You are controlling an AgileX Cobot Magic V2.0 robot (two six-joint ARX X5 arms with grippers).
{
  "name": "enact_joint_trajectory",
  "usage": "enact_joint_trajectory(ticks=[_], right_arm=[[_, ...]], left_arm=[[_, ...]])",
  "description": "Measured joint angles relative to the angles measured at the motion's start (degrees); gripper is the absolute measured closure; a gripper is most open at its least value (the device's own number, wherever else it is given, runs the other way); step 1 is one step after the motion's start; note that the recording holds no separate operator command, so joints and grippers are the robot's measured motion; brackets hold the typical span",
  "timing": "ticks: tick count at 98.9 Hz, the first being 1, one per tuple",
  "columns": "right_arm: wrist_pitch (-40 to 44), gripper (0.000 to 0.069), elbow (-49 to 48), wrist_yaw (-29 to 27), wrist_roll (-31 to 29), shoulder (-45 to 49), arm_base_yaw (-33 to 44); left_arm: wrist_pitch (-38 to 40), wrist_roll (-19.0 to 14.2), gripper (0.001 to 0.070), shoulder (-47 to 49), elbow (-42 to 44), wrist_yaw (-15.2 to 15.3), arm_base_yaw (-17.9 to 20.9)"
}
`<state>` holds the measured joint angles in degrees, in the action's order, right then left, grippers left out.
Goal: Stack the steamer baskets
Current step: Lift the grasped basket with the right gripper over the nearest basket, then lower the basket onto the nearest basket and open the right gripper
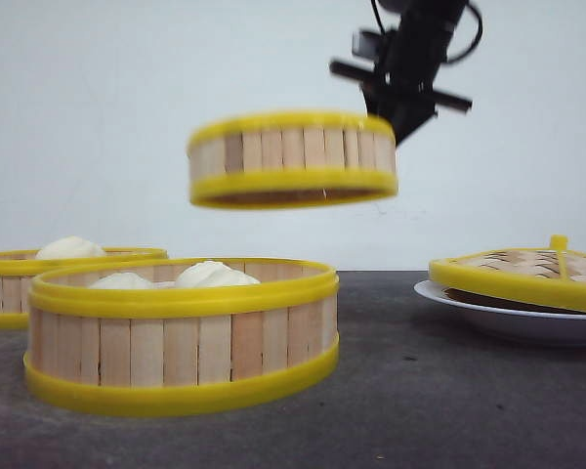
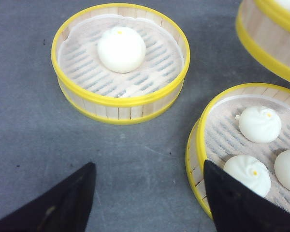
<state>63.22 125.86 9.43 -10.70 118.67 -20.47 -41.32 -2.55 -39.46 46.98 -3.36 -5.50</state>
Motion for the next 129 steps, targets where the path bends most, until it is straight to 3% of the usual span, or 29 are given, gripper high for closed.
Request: enact_joint_trajectory(ticks=[21,40,54,89,129], right_arm=[[4.4,0.0660,0.3,-0.3,0.0,-7.1,-5.1],[7.1,0.0660,0.0,-6.1,0.0,-8.9,-10.0],[6.5,0.0660,-5.2,-7.3,0.0,-10.8,-13.2],[-8.2,0.0660,-25.9,-6.6,0.1,-18.8,-16.8],[-20.8,0.0660,-36.7,-3.4,1.3,-19.0,-16.0]], left_arm=[[0.0,0.0,0.0282,0.0,0.0,0.0,0.0],[0.0,0.0,0.0282,0.0,0.0,0.0,0.0],[0.0,0.0,0.0282,0.0,0.0,0.0,0.0],[0.0,0.0,0.0282,0.0,0.0,0.0,0.0],[0.0,0.0,0.0282,0.0,0.0,0.0,0.0]])
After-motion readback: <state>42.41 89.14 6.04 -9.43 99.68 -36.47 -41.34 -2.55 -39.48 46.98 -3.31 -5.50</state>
